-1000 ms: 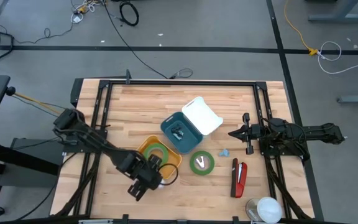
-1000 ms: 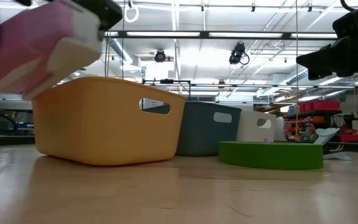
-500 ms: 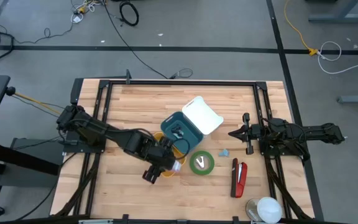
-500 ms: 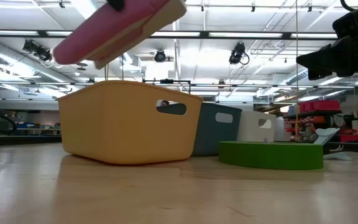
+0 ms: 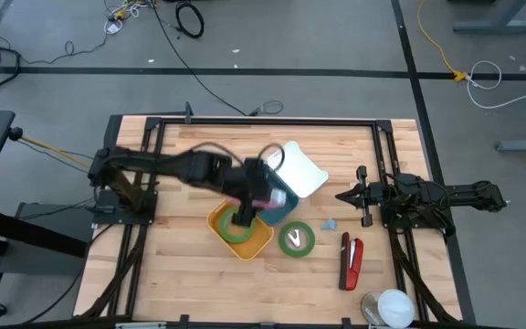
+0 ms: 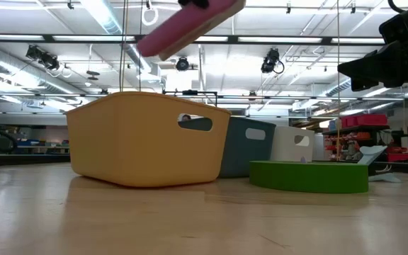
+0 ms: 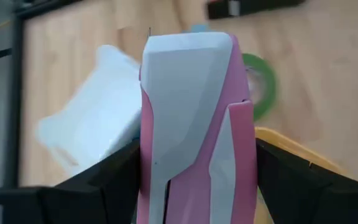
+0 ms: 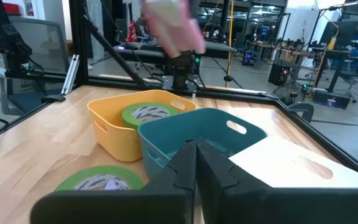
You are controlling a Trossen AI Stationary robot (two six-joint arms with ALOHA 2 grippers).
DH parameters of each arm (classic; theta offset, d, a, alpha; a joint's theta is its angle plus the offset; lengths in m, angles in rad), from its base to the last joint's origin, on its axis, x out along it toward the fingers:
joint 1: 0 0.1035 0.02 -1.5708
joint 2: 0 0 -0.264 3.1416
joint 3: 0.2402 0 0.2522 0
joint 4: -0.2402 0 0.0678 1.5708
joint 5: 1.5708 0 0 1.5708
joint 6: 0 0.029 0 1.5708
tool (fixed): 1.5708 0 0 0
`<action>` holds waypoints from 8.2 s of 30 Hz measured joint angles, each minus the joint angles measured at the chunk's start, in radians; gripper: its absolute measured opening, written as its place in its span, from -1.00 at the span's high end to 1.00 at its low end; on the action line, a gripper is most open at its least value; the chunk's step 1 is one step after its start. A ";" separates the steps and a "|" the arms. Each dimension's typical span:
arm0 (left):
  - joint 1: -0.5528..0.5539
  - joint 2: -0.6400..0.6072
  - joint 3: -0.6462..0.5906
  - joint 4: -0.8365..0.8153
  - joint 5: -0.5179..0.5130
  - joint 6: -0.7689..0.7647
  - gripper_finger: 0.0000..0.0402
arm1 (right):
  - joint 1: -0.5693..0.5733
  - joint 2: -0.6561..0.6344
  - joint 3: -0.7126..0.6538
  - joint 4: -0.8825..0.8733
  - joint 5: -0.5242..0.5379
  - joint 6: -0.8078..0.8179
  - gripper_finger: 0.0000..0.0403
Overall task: Pick and place Stapler, Stapler remover, tape
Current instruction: Put the pink stapler into the white bin
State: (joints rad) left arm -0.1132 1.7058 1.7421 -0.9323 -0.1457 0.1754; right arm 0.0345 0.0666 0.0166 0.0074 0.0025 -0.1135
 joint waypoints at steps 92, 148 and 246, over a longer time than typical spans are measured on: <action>0.443 0.000 0.039 0.457 0.273 -0.062 -0.37 | 0.000 0.014 0.031 0.439 0.453 0.261 0.94; 0.410 0.000 0.039 0.535 0.501 -0.120 -0.37 | -0.064 0.743 0.649 0.504 0.319 0.162 -0.50; 0.411 0.000 0.039 0.574 0.595 -0.201 -0.37 | -0.234 1.128 0.693 0.914 -0.042 0.340 -0.16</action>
State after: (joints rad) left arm 0.2974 1.7061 1.7813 -0.3580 0.4496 -0.0254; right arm -0.1997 1.1942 0.7097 0.9215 -0.0395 0.2268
